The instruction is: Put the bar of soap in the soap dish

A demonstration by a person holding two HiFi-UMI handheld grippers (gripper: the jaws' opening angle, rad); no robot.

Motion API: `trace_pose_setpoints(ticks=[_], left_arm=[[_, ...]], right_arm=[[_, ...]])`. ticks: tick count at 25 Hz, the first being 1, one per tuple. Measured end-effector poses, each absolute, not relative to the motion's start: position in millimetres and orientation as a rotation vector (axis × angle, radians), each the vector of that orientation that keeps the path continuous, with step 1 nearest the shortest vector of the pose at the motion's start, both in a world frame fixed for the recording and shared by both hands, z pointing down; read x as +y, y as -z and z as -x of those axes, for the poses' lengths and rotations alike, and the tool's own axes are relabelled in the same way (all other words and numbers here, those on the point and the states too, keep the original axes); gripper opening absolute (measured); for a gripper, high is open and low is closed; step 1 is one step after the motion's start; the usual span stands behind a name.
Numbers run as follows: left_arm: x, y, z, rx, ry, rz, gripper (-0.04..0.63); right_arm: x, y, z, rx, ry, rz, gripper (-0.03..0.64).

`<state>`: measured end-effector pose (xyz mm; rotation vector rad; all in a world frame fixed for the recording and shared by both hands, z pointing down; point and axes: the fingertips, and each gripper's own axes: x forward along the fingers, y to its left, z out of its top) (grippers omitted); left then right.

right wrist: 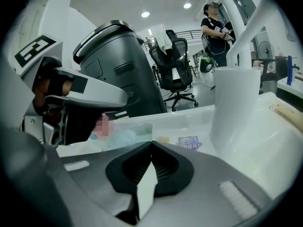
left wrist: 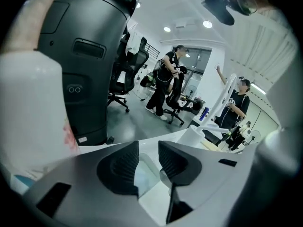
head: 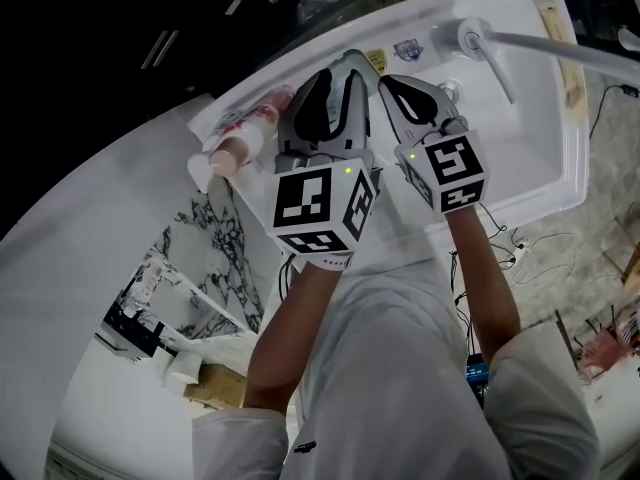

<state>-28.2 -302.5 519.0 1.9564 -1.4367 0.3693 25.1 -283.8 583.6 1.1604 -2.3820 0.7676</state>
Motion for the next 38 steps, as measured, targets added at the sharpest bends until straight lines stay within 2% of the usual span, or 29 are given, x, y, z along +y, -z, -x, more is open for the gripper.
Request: trace_pose_setpoints(ticks=[29, 33, 38], left_arm=[[-233, -510, 43, -1.429, -0.449, -1.912, 0.122], [-228, -501, 48, -1.440, -0.443, -1.915, 0.107], [-220, -491, 55, -1.469, -0.432, -1.920, 0.049]], right_arm=[[-289, -563, -23, -2.423, -0.764, -1.221, 0.012], [-283, -549, -24, -2.437, -0.757, -1.232, 0.012], [-271, -526, -26, -2.469, -0.727, -1.236, 0.012]])
